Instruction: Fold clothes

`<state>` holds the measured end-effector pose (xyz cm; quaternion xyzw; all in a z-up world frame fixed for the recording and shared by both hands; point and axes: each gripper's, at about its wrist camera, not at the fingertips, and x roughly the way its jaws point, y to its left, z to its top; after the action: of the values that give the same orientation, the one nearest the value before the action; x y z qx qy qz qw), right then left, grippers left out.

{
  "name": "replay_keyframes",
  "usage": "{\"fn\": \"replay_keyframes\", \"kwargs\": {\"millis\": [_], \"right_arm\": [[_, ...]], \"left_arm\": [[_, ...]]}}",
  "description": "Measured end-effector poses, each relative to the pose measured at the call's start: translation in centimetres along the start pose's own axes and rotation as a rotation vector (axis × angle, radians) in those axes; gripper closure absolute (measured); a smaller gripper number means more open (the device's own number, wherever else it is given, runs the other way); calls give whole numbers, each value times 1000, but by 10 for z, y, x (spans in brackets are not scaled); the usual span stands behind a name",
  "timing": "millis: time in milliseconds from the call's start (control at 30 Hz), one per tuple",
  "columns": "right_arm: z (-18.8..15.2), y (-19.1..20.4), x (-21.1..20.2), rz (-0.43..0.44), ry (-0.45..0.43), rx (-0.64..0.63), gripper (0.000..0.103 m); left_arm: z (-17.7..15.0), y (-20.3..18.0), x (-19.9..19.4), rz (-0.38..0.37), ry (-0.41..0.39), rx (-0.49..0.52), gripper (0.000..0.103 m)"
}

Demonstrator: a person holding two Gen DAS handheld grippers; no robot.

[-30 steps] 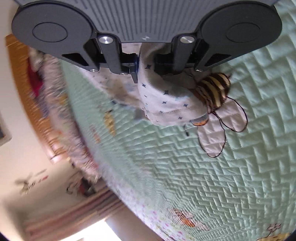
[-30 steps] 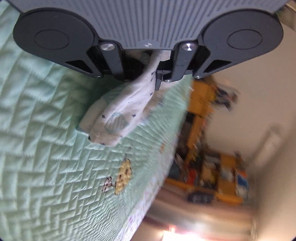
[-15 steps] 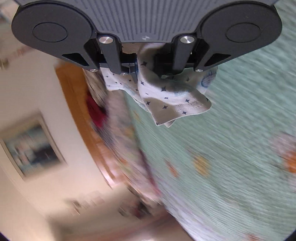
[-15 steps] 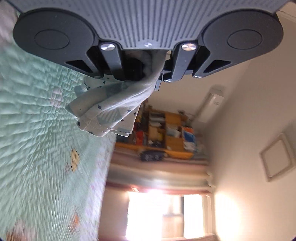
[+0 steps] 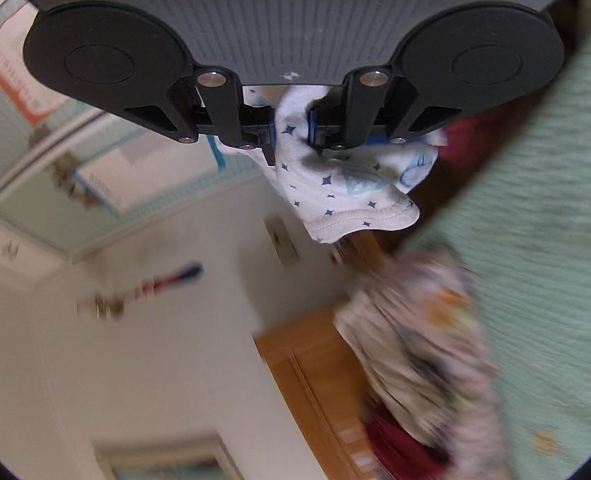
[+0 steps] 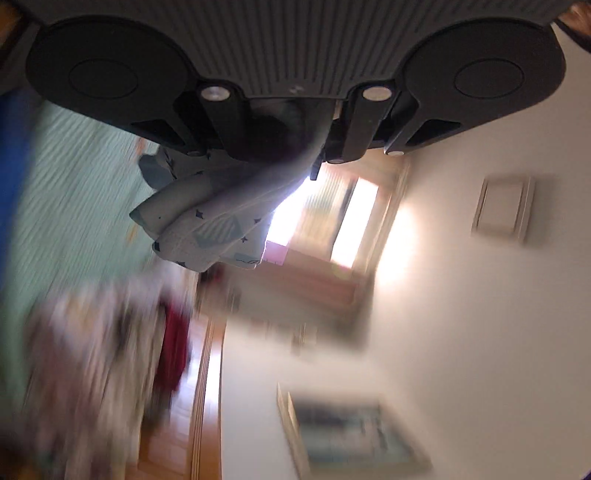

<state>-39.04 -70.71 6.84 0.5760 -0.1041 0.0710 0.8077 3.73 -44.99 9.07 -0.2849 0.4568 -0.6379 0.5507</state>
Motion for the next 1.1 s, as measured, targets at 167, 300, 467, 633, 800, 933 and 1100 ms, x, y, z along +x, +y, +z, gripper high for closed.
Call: {"fn": "replay_keyframes", "kwargs": {"millis": [167, 300, 467, 633, 800, 933, 1100], "right_arm": [[21, -19, -100, -170, -253, -52, 90], [17, -84, -163, -562, -378, -88, 76], [3, -150, -204, -614, -410, 39, 62], [-9, -128, -211, -714, -565, 6, 35], [-30, -78, -182, -790, -731, -195, 30], [-54, -30, -131, -722, -701, -449, 14], [-109, -13, -6, -575, -310, -705, 11]], "left_arm": [[-25, -7, 143, 94, 127, 37, 52], [-56, 51, 201, 409, 168, 22, 17], [-75, 112, 133, 468, -20, -131, 13], [-88, 119, 48, 495, -76, -98, 10], [-123, 106, -33, 644, -44, 6, 6], [-168, 108, -107, 698, -88, 14, 3], [-206, 108, -180, 835, -164, 20, 3]]}}
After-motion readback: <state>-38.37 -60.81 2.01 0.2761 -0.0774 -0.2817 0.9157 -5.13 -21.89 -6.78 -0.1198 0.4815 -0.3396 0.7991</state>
